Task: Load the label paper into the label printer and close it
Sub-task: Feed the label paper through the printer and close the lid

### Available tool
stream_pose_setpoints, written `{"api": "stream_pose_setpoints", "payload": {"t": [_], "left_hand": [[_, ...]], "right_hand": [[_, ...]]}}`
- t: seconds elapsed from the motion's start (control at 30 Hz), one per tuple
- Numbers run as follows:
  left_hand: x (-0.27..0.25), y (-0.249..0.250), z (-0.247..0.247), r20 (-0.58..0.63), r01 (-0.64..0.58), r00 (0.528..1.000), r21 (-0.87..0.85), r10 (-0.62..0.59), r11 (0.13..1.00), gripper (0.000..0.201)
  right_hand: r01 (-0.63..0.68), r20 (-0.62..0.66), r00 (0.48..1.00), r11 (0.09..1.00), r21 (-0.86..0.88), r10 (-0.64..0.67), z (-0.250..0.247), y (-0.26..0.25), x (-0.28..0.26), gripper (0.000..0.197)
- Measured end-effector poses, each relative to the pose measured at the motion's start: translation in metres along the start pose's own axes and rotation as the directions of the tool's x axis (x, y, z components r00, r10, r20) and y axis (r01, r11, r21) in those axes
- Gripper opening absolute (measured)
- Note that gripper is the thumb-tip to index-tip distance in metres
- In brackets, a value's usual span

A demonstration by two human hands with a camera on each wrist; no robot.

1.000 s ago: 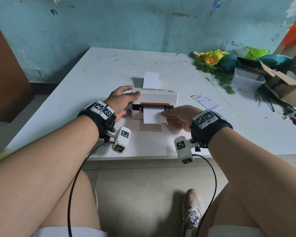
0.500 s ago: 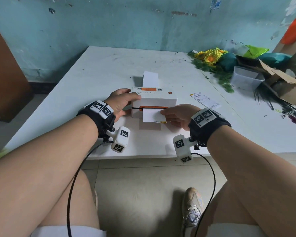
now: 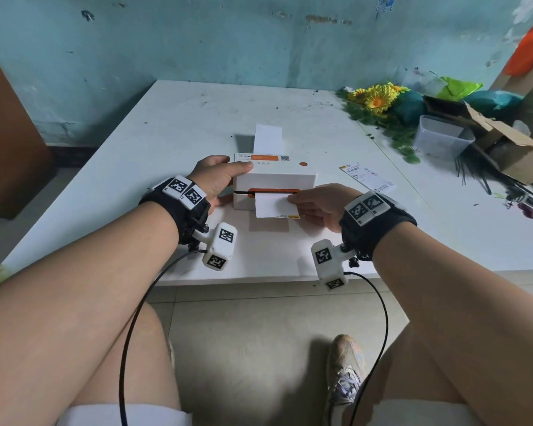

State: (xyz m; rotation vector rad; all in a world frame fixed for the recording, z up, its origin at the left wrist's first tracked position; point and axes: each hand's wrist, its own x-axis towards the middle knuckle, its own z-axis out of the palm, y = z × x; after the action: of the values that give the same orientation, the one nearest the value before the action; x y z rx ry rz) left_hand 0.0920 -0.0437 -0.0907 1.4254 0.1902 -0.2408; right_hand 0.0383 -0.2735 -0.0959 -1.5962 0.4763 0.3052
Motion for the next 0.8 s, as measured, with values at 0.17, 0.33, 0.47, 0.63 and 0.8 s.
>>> {"api": "stream_pose_setpoints", "payload": {"t": [0.17, 0.33, 0.47, 0.63, 0.8], "left_hand": [[-0.001, 0.000, 0.008, -0.026, -0.051, 0.998, 0.066, 0.053, 0.996, 0.064], [-0.001, -0.001, 0.011, -0.049, -0.081, 0.995, 0.131, 0.088, 0.988, 0.073], [-0.001, 0.005, 0.011, -0.059, -0.066, 0.995, 0.161, 0.077, 0.985, 0.087], [0.000, 0.010, 0.009, -0.040, -0.001, 0.999, 0.160, 0.007, 0.987, 0.056], [-0.004, 0.013, 0.007, 0.001, 0.028, 1.000, 0.168, -0.029, 0.985, 0.047]], "right_hand": [[-0.005, -0.008, 1.000, 1.000, 0.001, 0.005, 0.000, -0.001, -0.005, 0.015], [-0.002, -0.014, 1.000, 1.000, 0.001, 0.002, 0.001, -0.002, -0.008, 0.013], [0.008, 0.003, 1.000, 1.000, -0.008, -0.008, 0.001, -0.002, -0.010, 0.023], [0.016, 0.070, 0.997, 1.000, 0.014, -0.017, -0.001, -0.005, -0.019, 0.047], [-0.001, 0.002, 1.000, 0.990, 0.142, 0.000, -0.003, -0.010, -0.024, 0.059]]}}
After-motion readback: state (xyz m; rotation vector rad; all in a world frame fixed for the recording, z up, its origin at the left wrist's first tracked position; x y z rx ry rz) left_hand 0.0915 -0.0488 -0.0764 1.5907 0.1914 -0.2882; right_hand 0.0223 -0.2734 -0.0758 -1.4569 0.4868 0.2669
